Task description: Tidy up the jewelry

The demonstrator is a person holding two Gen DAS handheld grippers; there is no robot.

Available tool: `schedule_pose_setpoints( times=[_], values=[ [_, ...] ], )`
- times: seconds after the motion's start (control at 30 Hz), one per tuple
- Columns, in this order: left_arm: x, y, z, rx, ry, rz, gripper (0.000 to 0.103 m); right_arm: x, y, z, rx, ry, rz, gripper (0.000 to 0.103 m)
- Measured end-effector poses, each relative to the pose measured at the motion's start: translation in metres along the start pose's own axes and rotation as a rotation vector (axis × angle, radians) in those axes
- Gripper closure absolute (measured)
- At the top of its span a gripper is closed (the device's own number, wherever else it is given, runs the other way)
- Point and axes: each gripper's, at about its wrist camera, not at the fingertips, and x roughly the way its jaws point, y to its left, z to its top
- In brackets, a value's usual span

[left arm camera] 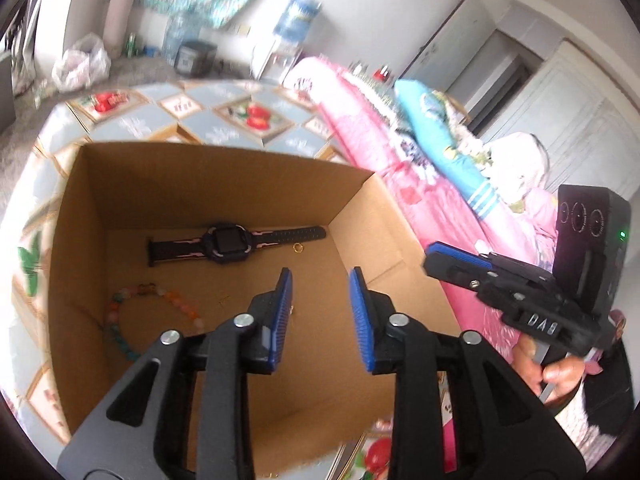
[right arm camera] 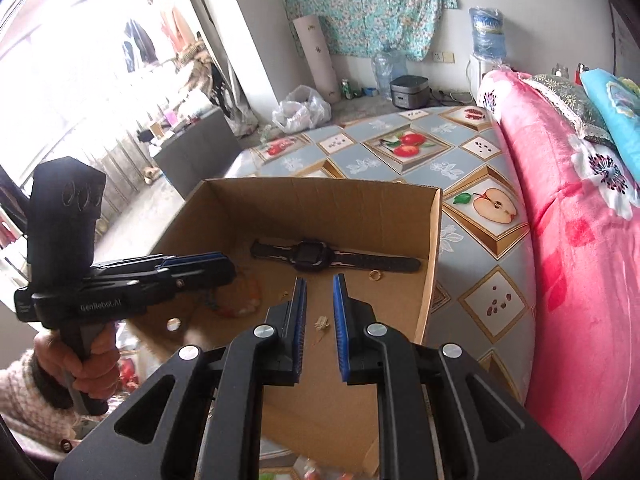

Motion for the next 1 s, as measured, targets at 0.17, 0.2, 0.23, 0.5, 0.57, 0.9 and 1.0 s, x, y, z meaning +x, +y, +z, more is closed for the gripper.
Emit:
schedule_pose_setpoints(
  times=[0.17,0.2,0.23,0.5,0.57,0.9,1.0],
  values=[
    [-0.056,0.000,-0.037,0.083,-0.085,0.006,0.069,-0.030,0.025,-0.039,-0.060,-0.032,0.084,0.089],
    [-0.067,-0.001,-0.048,0.108,-0.096,0.014,0.069,-0.033,0.029,-0.047,-0.068,-0.032,0.098,0.089],
    [-0.075,-0.001,-0.056,0.125,-0.103,0.017,0.069,-0.035,0.035,-0.058,-0.077,-0.026,0.127,0.089],
    [-0.088,0.007,-0.125,0.144,-0.041,0.065,0.065,0.004,0.057,-0.126,-0.031,0.123,0.139,0.089],
    [-0.072,0.009,-0.140,0.141,0.005,0.107,0.065,0.018,0.057,-0.137,0.002,0.151,0.122,0.089],
    [-0.015,0.006,-0.175,0.204,0.111,0.190,0.065,0.061,0.062,-0.159,0.055,0.229,0.039,0.089],
    [-0.006,0.006,-0.175,0.228,0.115,0.220,0.065,0.065,0.064,-0.157,0.064,0.226,0.040,0.089]
  ],
)
